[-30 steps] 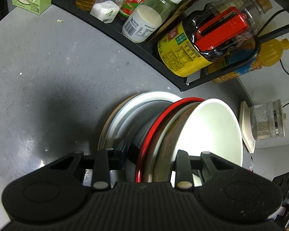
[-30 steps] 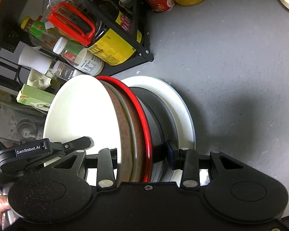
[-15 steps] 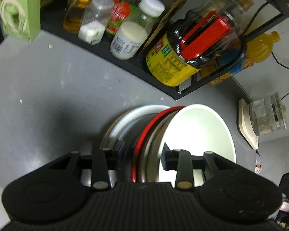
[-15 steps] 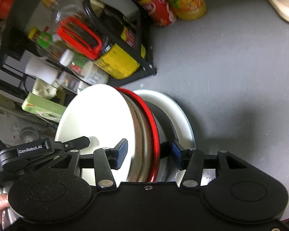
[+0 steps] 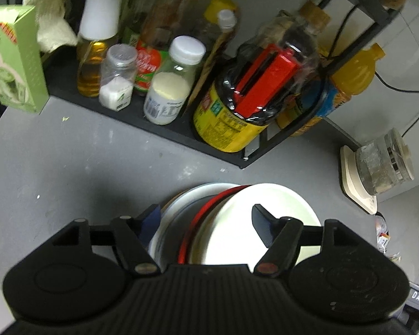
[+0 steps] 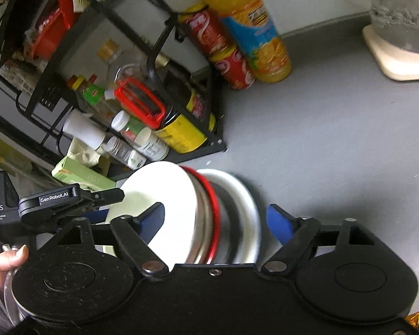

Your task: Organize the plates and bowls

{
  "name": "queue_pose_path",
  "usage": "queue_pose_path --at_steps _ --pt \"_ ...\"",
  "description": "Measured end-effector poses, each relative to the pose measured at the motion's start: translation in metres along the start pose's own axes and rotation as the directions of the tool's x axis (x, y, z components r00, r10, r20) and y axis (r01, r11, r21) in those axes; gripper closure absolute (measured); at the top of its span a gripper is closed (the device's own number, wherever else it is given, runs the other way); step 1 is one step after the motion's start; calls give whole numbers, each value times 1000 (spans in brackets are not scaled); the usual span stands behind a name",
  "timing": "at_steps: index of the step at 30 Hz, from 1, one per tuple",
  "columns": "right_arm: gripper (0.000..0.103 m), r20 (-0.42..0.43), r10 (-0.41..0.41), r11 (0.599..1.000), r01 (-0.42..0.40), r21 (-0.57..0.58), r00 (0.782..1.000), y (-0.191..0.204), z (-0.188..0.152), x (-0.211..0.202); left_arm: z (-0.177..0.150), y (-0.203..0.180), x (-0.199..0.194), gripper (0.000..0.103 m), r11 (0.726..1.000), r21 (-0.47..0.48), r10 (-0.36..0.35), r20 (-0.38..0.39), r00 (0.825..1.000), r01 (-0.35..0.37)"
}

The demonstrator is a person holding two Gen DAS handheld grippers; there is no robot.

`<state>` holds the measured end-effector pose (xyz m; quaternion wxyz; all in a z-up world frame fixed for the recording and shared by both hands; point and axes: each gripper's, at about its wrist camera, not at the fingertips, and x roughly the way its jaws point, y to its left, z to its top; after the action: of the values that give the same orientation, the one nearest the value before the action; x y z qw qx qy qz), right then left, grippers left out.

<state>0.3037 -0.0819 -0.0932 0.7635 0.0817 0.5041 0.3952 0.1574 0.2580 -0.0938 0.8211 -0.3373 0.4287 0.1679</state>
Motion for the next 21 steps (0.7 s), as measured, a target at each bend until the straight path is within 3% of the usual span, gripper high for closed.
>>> queue_pose_path --at_steps 6,12,16,21 --pt "11 60 -35 999 34 31 998 -15 -6 -23 -7 -18 2 25 998 68 -9 1 1000 9" --pt "8 134 -83 993 70 99 987 -31 -22 -57 -17 -36 -2 23 995 104 -11 -9 1000 12" --pt "1 182 -121 986 97 132 976 -38 -38 -85 -29 -50 -15 16 983 185 10 33 999 -16" --pt "0 224 -174 976 139 165 959 -39 -61 -114 -43 -48 -37 15 986 169 1 49 999 -9"
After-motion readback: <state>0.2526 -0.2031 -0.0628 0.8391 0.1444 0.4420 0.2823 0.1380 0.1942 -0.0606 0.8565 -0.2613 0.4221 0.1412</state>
